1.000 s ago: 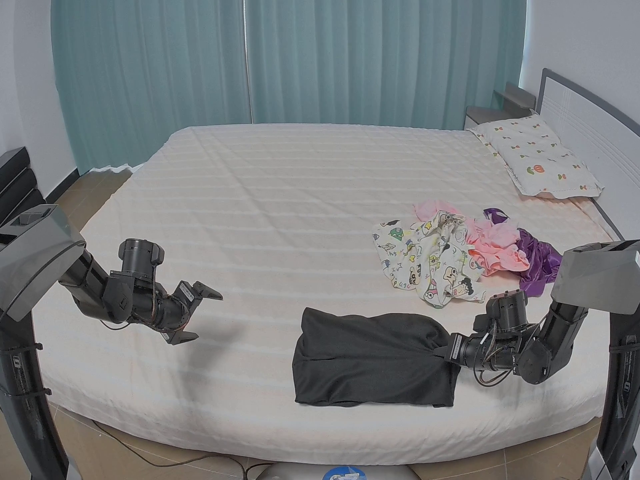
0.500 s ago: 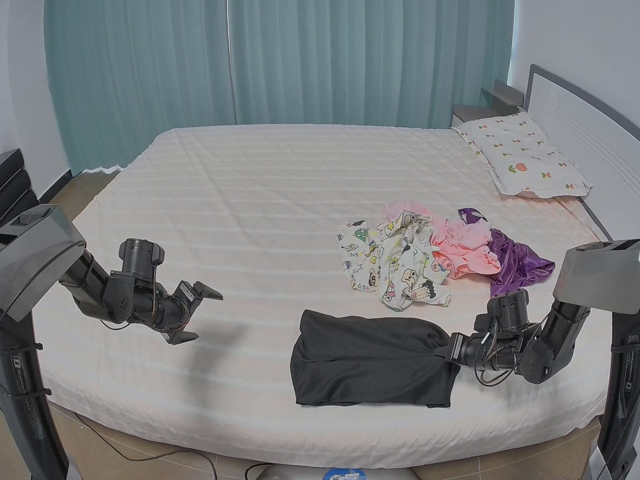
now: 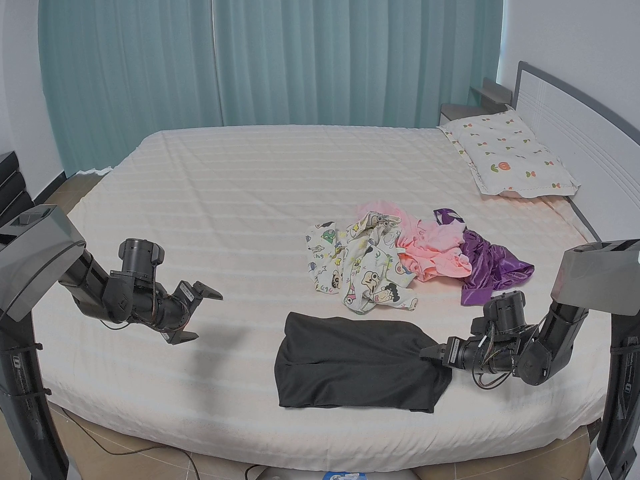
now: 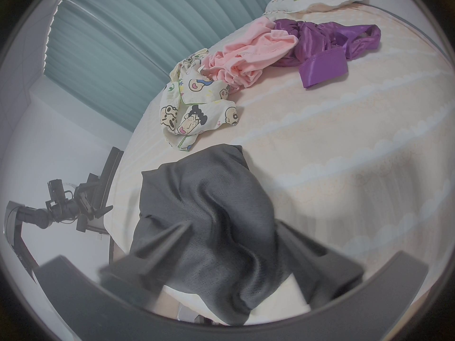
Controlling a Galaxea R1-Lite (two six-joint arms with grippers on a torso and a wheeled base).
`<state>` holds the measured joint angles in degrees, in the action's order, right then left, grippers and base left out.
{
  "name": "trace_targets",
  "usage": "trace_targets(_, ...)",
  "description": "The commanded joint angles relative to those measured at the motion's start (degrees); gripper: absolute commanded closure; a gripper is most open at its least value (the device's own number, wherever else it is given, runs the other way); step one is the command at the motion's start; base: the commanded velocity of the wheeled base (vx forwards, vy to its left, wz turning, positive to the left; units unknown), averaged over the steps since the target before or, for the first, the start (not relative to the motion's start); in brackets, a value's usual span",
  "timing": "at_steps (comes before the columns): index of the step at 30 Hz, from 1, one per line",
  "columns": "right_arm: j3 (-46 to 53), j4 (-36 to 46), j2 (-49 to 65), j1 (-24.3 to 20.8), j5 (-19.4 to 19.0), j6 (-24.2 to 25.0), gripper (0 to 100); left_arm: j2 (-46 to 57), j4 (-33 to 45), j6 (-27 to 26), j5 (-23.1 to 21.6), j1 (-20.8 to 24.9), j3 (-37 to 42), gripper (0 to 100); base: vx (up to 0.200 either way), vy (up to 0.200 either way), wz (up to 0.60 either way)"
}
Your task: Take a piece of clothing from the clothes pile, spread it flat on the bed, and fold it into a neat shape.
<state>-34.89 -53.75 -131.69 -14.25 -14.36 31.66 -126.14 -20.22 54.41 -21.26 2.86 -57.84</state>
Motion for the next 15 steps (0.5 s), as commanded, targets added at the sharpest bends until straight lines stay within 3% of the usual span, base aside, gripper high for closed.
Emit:
trace_targets(1, -0.4, 0.0, 0.1, 0.9, 0.2, 0.2, 0, -0.1, 0.0, 0.0, 0.0, 0.0, 0.0, 0, 0.0, 0.0, 0.0)
trace_targets(9, -4.3, -0.4, -3.8, 1.9, 1.0, 0.5, 0, -0.3, 0.0, 0.0, 0.3, 0.7, 0.0, 0, 0.0, 0.0, 0.0)
trace_targets(11, -5.2, -0.7, -4.6, 1.5, 2.9, 0.5, 0, 0.5, 0.0, 0.2, 0.3, 2.8, 0.5, 0, 0.0, 0.0, 0.0)
trace_targets(15, -5.2, -0.9, -5.1, 1.2, 3.3, 1.7, 0, 0.5, -0.1, -0.1, 1.0, 7.2, 0.7, 0, 0.0, 0.0, 0.0)
